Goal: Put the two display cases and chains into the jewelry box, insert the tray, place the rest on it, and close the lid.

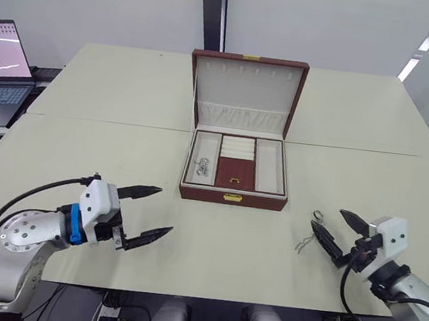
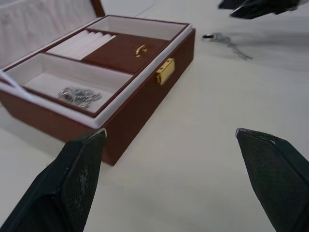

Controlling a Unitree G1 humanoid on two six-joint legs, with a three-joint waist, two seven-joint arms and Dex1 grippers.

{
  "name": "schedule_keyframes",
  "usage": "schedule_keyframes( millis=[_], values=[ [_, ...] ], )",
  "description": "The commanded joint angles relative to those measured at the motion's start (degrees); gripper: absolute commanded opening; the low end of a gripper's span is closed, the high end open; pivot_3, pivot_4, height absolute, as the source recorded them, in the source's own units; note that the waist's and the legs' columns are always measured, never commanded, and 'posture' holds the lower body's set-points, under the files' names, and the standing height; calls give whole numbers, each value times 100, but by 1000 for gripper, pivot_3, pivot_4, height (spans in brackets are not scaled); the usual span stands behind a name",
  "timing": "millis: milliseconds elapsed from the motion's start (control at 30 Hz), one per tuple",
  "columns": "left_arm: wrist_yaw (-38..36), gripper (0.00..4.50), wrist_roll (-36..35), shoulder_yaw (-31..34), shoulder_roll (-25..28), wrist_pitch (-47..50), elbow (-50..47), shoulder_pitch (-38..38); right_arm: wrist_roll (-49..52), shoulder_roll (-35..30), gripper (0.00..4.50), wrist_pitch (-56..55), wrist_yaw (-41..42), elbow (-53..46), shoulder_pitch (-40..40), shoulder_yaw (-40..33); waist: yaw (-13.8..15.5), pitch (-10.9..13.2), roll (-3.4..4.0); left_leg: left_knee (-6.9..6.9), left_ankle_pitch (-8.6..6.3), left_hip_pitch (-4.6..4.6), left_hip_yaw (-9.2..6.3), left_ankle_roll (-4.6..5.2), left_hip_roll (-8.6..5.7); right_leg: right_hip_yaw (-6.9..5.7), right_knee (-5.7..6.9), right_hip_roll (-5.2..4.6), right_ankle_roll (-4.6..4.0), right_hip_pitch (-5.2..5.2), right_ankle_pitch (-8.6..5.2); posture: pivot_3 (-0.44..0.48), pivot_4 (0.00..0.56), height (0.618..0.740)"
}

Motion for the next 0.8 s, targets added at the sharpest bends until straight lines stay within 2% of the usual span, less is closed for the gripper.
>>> schedule_keyframes(
  millis=[33, 400, 533, 633, 800],
  values=[
    [-216, 4486, -80, -167, -49, -299, -240, -99, -354, 92, 4500, 51, -368, -105, -19, 187, 1, -1, 1, 0, 0, 0, -1, 0, 0, -1, 0, 0, 0, 0, 0, 0, 150, 740],
    [-290, 4486, 2, -413, -239, -750, -119, -53, -948, 362, 4500, -21, -652, 520, -8, 577, -6, -8, 0, 0, 0, 6, 0, 0, 1, -1, 1, 2, 0, 5, 0, 0, 150, 740],
    [-264, 4486, 17, -412, -257, -824, -54, -58, -988, 391, 4500, 12, -668, 580, -68, 605, -6, -8, 0, -3, -3, 39, 1, 5, 1, 0, -6, 2, 0, 42, -1, 0, 150, 740],
    [-246, 4500, 44, -400, -273, -905, 25, -55, -1066, 372, 3919, 101, -730, 612, -82, 631, -7, -9, -1, -8, -8, 76, 6, 13, 1, 4, -9, 1, -3, 75, -5, 0, 150, 740],
    [-197, 4500, 50, -416, -293, -963, 57, -45, -1123, 345, 2413, 192, -781, 636, -81, 655, -4, -11, -5, -8, -8, 77, 5, 13, 1, 4, -9, 1, -4, 75, -5, 0, 150, 740]
  ],
)
